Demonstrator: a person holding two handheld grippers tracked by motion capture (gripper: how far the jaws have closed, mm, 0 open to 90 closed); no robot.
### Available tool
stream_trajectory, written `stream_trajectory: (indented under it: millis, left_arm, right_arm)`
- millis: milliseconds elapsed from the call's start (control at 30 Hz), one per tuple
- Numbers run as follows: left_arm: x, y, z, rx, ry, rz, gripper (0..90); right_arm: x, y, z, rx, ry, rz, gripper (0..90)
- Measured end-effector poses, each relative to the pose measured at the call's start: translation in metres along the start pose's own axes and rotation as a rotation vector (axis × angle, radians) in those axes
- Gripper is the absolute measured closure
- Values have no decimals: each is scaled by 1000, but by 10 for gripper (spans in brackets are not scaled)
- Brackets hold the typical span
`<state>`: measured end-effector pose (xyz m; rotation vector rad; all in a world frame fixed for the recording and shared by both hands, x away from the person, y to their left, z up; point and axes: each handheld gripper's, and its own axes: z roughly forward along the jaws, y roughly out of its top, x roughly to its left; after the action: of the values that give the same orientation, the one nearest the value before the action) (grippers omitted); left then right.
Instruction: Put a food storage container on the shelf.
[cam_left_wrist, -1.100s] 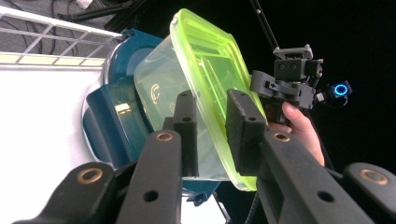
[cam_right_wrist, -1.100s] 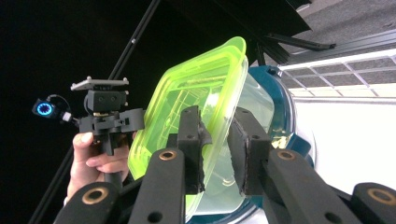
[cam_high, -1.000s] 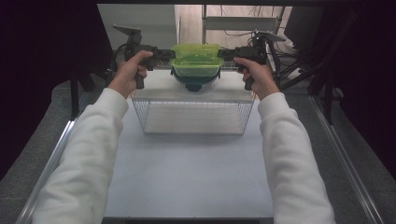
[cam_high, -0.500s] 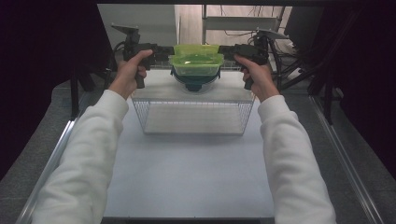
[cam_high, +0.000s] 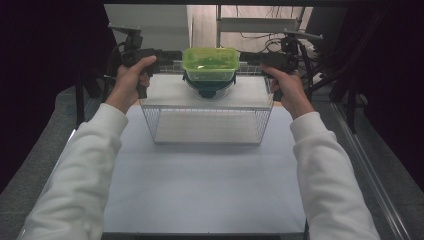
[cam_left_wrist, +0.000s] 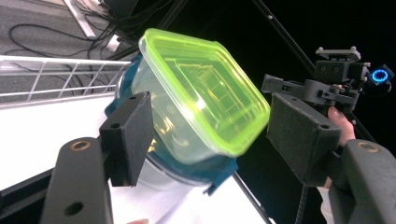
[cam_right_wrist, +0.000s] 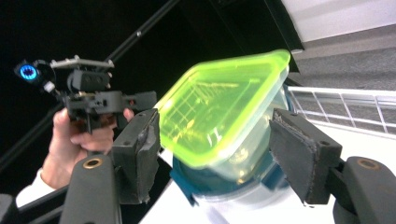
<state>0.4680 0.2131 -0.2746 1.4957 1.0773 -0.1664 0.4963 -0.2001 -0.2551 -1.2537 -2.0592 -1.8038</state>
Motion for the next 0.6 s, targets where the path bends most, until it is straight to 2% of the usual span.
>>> stream_trajectory:
  millis: [100,200,300,500,533,600]
  left_arm:
    - [-1,-9,-10,-2,7,24,311]
    - [-2,-18,-19,-2,36,53,307]
    - [-4,-31,-30,-7,23,74,307]
    - [-11,-64,-46,6,50,133,307]
    - [-11,-72,-50,15,60,167,308]
    - [-12,-84,-53,21,73,185,308]
  right_arm:
    - [1,-6,-5,11,-8,-24,324]
    - [2,-13,-12,8,-8,-42,316]
    - [5,-20,-18,14,-12,-62,316]
    - [17,-40,-28,62,-79,-171,305]
    - [19,-45,-30,69,-89,-190,304]
    - [21,-56,-34,81,-103,-219,301]
